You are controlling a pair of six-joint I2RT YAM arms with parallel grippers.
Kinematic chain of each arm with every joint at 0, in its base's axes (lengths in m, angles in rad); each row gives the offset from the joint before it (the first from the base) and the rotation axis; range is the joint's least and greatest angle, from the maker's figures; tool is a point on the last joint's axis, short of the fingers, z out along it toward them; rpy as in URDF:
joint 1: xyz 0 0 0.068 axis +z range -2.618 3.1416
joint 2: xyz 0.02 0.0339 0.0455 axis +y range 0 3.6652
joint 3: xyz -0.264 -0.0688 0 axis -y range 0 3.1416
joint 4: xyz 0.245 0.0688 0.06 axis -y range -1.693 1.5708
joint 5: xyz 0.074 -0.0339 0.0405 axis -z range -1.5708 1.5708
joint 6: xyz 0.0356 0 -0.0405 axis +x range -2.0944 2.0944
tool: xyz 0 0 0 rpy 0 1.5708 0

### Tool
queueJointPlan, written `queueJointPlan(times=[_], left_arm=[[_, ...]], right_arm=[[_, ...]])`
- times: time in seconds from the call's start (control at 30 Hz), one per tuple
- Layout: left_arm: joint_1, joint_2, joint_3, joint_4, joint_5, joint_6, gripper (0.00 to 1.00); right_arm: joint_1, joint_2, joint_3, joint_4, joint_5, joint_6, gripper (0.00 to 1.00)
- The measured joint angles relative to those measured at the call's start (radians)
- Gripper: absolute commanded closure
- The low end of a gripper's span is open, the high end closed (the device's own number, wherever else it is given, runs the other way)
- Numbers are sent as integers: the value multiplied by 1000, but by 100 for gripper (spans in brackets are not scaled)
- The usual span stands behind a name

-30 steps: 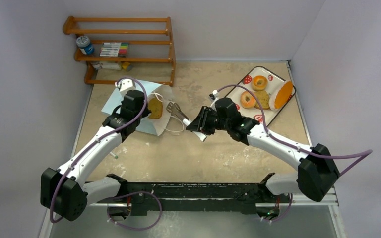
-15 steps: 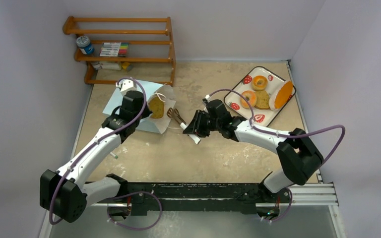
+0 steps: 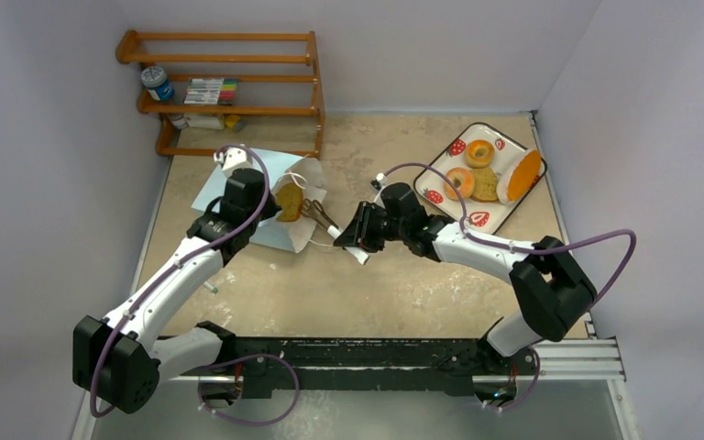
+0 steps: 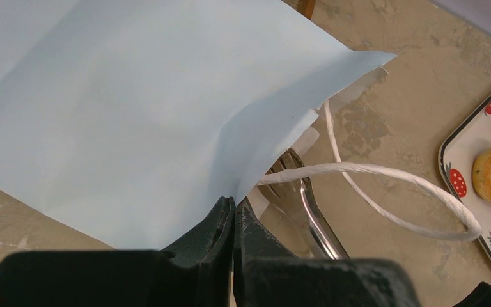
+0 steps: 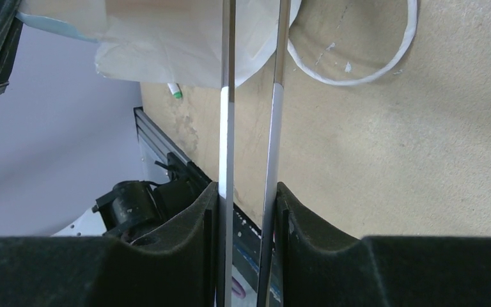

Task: Take the fake bread out of the paper bag
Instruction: Take out the fake bread from the paper bag.

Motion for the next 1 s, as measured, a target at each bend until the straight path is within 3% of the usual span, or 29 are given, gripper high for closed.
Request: queueJointPlan(times=[1.0], left_arm=[[0, -39, -29, 0, 20, -8, 100]], right_arm=[[2, 13, -69, 127, -94, 51, 61]])
